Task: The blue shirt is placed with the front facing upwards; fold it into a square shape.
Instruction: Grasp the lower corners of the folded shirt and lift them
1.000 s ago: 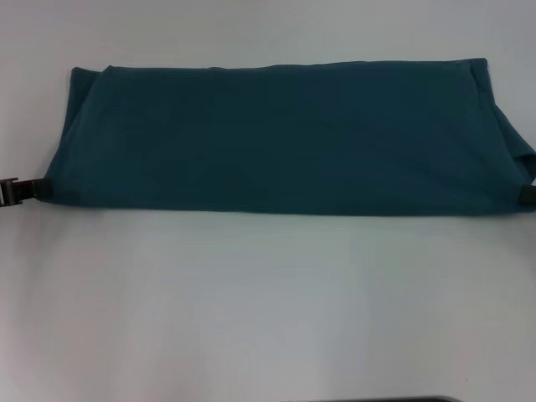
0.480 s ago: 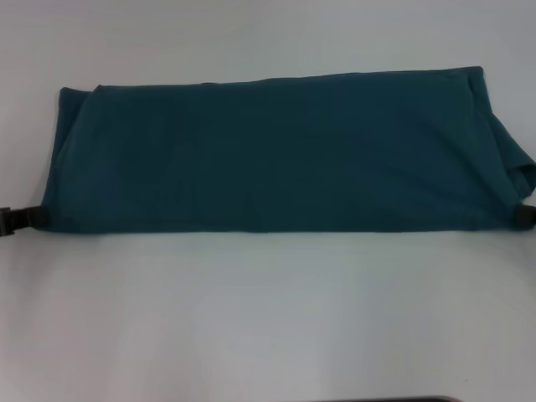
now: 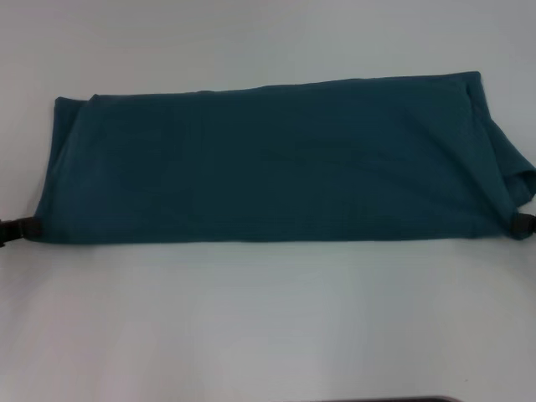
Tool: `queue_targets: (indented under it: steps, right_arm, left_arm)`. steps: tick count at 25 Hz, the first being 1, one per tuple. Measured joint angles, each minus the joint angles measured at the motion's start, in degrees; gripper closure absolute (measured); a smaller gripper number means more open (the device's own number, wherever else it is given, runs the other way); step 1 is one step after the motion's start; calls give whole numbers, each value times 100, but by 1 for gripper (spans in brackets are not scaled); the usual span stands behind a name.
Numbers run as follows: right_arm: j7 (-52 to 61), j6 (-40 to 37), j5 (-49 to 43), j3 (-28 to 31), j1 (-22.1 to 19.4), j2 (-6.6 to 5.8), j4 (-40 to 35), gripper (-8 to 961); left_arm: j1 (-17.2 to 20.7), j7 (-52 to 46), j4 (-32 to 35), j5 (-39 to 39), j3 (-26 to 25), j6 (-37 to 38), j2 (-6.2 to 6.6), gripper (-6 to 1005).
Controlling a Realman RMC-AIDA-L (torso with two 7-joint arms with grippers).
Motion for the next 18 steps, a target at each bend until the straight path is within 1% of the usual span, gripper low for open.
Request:
queue_targets:
  steps: [9,18]
  right_arm:
    - [0,-23,0,42,-121,-45,0,906]
    - [6,10,0,32,-93,-62,0,904]
  left_arm:
    - [35,14,-173,48,-307,263,69,973]
    - [4,25,-136,50,-356,249,70,970]
